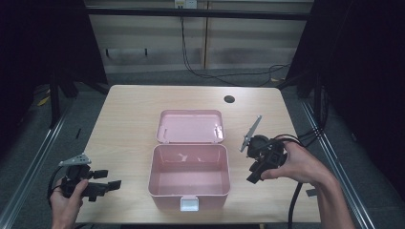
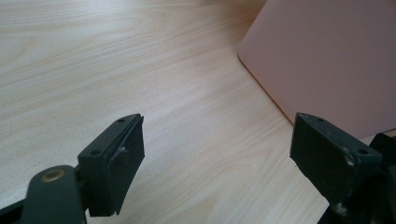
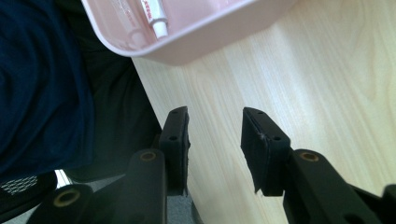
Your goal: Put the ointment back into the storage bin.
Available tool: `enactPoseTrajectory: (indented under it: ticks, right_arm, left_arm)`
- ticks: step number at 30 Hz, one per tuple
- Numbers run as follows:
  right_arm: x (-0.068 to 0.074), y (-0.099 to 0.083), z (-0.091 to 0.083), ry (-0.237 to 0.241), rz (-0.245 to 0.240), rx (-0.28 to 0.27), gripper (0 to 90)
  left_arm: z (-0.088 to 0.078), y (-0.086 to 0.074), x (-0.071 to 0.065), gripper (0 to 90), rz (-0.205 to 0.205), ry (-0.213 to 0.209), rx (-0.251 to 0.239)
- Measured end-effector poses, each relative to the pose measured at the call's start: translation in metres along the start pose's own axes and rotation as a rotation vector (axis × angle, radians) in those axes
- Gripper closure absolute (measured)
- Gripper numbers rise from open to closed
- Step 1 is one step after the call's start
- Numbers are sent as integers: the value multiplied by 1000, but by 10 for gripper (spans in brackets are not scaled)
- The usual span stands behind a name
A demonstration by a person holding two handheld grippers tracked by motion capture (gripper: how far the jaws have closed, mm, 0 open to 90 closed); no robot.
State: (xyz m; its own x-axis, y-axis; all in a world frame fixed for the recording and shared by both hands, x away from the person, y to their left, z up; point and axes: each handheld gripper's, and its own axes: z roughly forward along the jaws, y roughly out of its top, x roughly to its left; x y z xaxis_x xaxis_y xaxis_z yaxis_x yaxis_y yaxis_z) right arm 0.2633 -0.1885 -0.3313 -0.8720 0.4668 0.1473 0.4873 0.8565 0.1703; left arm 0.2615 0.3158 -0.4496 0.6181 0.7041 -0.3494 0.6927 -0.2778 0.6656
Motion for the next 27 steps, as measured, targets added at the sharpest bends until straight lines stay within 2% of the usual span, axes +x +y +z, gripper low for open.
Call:
enactPoseTrajectory:
  ticks: [8,10,20,22,23,24,25,27]
  right_arm:
    - [-6,-16,18,5,33,3,621]
    - [-9,-22,28,6,57,11,617]
    - [-16,-38,58,20,90,31,607]
    - [-17,-40,63,29,97,25,600]
    - [-17,-43,67,33,113,9,596]
    - [-19,-45,70,34,104,-8,593]
    - [-19,-47,72,47,114,-23,592]
    - [-20,-50,78,48,125,-29,589]
  left_arm:
    - [0,0,0,176,5,1,4]
    - [1,0,0,176,9,1,7]
    - [1,0,1,176,10,-1,9]
    - [1,0,1,176,8,1,8]
    - [1,0,1,176,7,-2,9]
    - [1,0,1,176,7,-2,9]
    - [1,0,1,176,8,0,11]
    - [1,0,1,176,6,0,12]
